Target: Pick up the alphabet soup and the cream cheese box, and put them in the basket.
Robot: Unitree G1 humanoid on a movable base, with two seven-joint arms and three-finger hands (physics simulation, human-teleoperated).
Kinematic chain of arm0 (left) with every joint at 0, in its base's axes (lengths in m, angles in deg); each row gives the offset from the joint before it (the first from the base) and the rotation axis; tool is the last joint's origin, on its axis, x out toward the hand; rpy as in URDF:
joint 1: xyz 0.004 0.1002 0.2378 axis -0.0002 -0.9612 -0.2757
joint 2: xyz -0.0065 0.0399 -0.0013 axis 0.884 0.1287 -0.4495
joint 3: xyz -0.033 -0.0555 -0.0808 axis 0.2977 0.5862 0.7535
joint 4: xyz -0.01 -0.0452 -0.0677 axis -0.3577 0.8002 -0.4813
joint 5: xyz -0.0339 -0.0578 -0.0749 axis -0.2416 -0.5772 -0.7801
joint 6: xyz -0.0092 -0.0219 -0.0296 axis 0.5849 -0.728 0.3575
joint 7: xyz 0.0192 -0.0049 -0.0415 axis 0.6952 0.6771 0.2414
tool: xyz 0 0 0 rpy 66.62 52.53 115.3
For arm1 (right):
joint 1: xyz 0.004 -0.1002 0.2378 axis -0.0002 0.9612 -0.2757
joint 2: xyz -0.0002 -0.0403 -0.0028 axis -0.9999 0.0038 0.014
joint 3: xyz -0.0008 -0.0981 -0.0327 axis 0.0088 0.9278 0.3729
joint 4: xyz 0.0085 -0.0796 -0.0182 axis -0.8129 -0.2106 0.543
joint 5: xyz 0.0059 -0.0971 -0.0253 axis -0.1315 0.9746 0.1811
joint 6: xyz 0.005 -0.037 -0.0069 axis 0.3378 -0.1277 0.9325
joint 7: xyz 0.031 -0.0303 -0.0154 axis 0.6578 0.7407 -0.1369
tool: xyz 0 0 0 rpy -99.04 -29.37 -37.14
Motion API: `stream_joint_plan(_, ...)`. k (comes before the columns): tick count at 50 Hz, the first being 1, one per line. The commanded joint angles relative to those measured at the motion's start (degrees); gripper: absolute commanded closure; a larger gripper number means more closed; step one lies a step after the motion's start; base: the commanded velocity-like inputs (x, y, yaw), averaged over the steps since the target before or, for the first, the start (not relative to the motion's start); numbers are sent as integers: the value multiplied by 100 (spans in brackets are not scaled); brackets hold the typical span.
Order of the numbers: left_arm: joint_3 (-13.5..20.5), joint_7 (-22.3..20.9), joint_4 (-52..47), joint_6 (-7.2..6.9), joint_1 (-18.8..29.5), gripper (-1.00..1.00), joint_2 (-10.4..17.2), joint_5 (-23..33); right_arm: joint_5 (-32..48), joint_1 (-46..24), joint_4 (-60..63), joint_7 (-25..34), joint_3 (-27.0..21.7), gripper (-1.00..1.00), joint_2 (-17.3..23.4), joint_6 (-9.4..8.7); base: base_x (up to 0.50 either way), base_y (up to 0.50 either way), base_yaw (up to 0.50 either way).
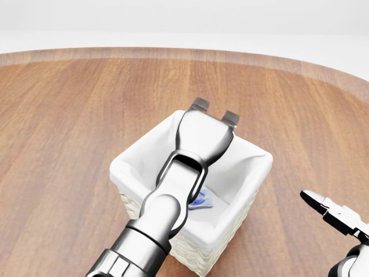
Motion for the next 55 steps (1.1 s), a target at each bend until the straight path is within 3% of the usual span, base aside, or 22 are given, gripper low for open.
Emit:
stream_joint_plan(1, 2, -69, -156, 0, 46, -100, 26, -18, -5, -8, -21, 0, -6, -100, 0, 10, 0, 0, 0)
stream_joint_plan(5, 50, -131, -251, 0, 67, -100, 79, -59, 0, 2, 37, 0, 5, -100, -2, -38, 0, 0, 0)
stream_joint_plan(10, 41, -258, -498, 0, 7, -100, 115, -31, 8, -16, -80, 0, 8, -100, 6, 61, 0, 0, 0)
stream_joint_plan(13, 45, -386, -738, 0, -58, -100, 131, 24, 9, 14, 50, 0, 8, -100, -3, -35, 0, 0, 0)
stream_joint_plan(17, 52, -565, -1051, 0, -111, -100, 154, 114, 20, -11, -84, 0, 5, -100, 3, 73, 0, 0, 0)
stream_joint_plan(21, 75, -711, -1367, 0, -111, -100, 139, 238, 33, 14, 12, 0, 17, -100, -5, -5, 0, 0, 0)
stream_joint_plan(32, 225, -749, -1945, 0, 24, -100, 201, 128, 48, 3, 5, 0, 22, -100, -6, -13, 0, 0, 0)
stream_joint_plan(51, 468, -1301, -3210, 0, -32, -100, 526, 84, 81, -11, -133, 0, 35, -100, 2, 102, 0, 0, 0)
stream_joint_plan(55, 518, -1353, -3360, 0, -70, -100, 616, 16, 82, 10, -18, 0, 36, -100, -5, 8, 0, 0, 0)
